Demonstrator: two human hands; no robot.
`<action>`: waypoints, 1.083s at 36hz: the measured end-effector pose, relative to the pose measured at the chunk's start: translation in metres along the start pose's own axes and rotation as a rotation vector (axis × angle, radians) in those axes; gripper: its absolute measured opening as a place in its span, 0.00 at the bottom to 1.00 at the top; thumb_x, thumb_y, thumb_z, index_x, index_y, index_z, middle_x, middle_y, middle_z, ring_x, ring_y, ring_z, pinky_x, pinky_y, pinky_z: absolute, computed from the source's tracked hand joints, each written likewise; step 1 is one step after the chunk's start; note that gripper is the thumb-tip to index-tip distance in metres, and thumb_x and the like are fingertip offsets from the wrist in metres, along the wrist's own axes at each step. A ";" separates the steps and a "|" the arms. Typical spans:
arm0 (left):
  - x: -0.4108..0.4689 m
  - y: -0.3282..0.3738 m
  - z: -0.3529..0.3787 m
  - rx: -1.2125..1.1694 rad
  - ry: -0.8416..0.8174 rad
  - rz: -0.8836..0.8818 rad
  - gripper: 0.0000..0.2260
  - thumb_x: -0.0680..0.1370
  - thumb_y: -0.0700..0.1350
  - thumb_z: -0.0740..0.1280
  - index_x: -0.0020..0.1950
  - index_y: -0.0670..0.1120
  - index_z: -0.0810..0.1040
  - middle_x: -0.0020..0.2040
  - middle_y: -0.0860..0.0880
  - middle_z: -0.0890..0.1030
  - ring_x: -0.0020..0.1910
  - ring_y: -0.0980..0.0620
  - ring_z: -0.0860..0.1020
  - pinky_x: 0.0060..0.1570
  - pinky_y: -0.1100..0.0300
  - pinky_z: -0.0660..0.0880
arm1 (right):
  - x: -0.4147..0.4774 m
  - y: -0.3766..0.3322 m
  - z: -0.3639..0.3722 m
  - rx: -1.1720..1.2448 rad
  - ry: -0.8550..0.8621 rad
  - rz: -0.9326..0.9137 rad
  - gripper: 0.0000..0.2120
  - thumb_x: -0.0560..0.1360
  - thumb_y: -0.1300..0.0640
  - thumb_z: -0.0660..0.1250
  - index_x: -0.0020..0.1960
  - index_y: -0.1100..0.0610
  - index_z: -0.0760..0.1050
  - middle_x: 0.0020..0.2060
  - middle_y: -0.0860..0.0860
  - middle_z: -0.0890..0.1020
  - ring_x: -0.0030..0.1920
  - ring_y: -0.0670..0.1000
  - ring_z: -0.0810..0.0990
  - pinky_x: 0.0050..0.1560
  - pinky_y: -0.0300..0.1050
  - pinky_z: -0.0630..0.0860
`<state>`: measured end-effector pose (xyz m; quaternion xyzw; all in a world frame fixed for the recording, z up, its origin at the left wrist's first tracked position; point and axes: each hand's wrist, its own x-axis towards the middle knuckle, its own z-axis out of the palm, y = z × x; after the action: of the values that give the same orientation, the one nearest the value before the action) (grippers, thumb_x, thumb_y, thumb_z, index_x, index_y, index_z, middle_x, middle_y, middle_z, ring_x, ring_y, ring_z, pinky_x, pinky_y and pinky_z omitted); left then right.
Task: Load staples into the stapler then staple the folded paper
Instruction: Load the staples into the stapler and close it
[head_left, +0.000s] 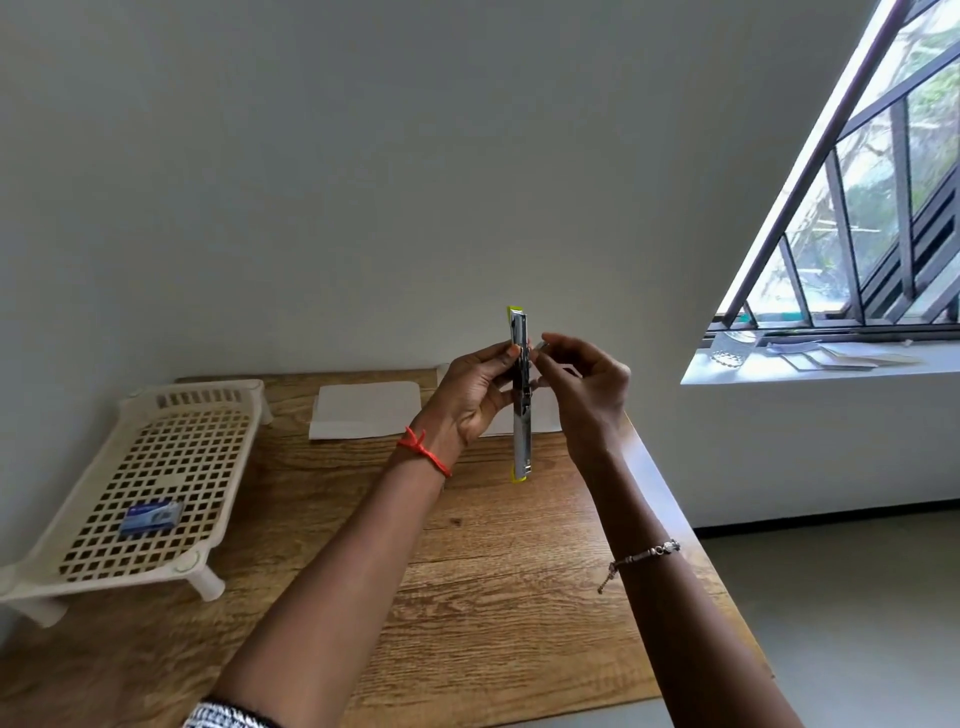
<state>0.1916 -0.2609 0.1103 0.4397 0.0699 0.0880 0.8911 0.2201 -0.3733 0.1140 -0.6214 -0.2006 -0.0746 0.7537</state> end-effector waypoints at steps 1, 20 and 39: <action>-0.001 0.000 0.000 0.004 0.004 0.001 0.09 0.79 0.34 0.58 0.49 0.40 0.78 0.37 0.51 0.85 0.45 0.51 0.79 0.39 0.55 0.82 | 0.000 0.000 0.000 -0.003 0.006 -0.002 0.07 0.68 0.67 0.72 0.44 0.58 0.81 0.34 0.52 0.81 0.33 0.46 0.80 0.32 0.39 0.78; -0.004 -0.003 0.005 0.028 0.018 -0.032 0.10 0.79 0.35 0.58 0.47 0.41 0.78 0.32 0.51 0.84 0.36 0.56 0.82 0.34 0.59 0.82 | 0.006 0.006 -0.004 -0.302 -0.015 -0.065 0.11 0.66 0.63 0.75 0.48 0.63 0.82 0.39 0.57 0.84 0.38 0.52 0.83 0.41 0.49 0.82; -0.008 -0.015 -0.007 -0.006 0.101 -0.160 0.10 0.80 0.35 0.58 0.43 0.40 0.77 0.26 0.50 0.82 0.28 0.56 0.82 0.32 0.57 0.82 | 0.008 -0.001 -0.010 -0.686 -0.314 -0.209 0.06 0.70 0.67 0.70 0.46 0.66 0.82 0.39 0.59 0.83 0.36 0.51 0.79 0.35 0.25 0.70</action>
<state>0.1837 -0.2662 0.0948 0.4248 0.1493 0.0386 0.8920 0.2294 -0.3821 0.1172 -0.8173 -0.3391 -0.1177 0.4508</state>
